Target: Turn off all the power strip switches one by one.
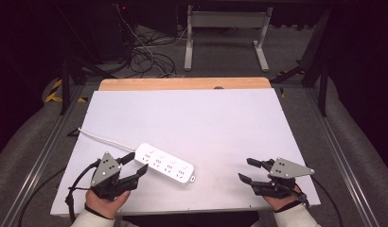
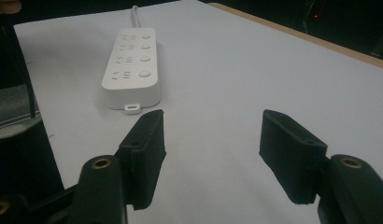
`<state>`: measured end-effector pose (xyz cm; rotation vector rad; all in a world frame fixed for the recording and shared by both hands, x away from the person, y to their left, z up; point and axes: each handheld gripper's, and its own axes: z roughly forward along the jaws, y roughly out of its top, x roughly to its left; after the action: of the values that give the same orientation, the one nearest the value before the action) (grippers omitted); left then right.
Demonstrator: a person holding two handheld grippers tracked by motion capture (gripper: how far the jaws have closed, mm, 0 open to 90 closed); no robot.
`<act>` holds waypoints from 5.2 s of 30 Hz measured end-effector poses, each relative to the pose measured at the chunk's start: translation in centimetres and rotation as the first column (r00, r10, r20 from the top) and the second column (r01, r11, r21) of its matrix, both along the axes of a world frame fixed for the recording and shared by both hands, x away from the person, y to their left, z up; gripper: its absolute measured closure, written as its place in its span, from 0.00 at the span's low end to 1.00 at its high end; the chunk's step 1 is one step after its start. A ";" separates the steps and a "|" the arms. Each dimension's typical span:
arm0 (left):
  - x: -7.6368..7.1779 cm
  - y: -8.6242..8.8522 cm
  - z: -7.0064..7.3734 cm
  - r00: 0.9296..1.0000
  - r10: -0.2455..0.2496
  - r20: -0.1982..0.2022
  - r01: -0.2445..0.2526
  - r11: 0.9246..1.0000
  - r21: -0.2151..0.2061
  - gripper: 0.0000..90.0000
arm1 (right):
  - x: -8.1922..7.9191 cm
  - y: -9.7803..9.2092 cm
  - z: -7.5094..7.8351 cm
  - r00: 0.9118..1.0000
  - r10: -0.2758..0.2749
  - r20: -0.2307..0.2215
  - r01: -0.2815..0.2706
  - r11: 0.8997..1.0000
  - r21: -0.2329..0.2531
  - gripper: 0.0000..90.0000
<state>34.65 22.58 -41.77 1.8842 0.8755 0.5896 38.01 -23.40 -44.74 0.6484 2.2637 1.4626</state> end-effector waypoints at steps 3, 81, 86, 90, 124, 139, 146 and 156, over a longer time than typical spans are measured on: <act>0.6 -0.8 0.2 1.000 -0.027 -0.016 0.027 1.000 -0.005 0.49 | 0.0 0.0 -0.1 1.000 0.000 -0.005 0.000 1.000 0.002 0.45; 7.8 -11.4 -3.1 0.911 -0.148 -0.385 0.229 0.958 0.171 1.00 | 0.3 0.3 -0.4 0.999 0.034 -0.035 -0.034 0.999 -0.008 0.47; 7.8 -11.4 -3.3 0.914 -0.146 -0.380 0.225 0.958 0.175 1.00 | 0.3 0.3 -0.4 0.999 0.036 -0.033 -0.036 0.999 -0.006 0.47; 7.8 -11.4 -3.3 0.913 -0.153 -0.378 0.234 0.956 0.177 1.00 | 0.3 0.3 -0.4 0.999 0.036 -0.032 -0.036 0.999 -0.011 0.47; 7.2 -11.5 -4.0 0.940 -0.133 -0.315 0.203 0.958 0.202 1.00 | 0.2 0.5 -0.4 0.999 0.043 -0.030 -0.044 0.999 -0.018 0.47; 6.9 -11.6 -4.2 0.948 -0.129 -0.290 0.194 0.958 0.209 1.00 | 0.2 0.5 -0.5 0.998 0.041 -0.039 -0.042 0.999 -0.018 0.47; 6.8 -11.7 -4.3 0.949 -0.121 -0.292 0.190 0.956 0.223 1.00 | 0.1 0.7 -0.6 0.998 0.042 -0.040 -0.043 0.999 -0.021 0.47; 6.6 -11.9 -3.9 0.944 -0.141 -0.297 0.201 0.963 0.180 1.00 | 0.1 0.7 -0.6 0.999 0.040 -0.037 -0.041 0.999 -0.025 0.47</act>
<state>41.22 10.72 -45.67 2.2494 0.8416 0.3178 38.11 -22.72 -45.31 0.6299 2.3319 1.4493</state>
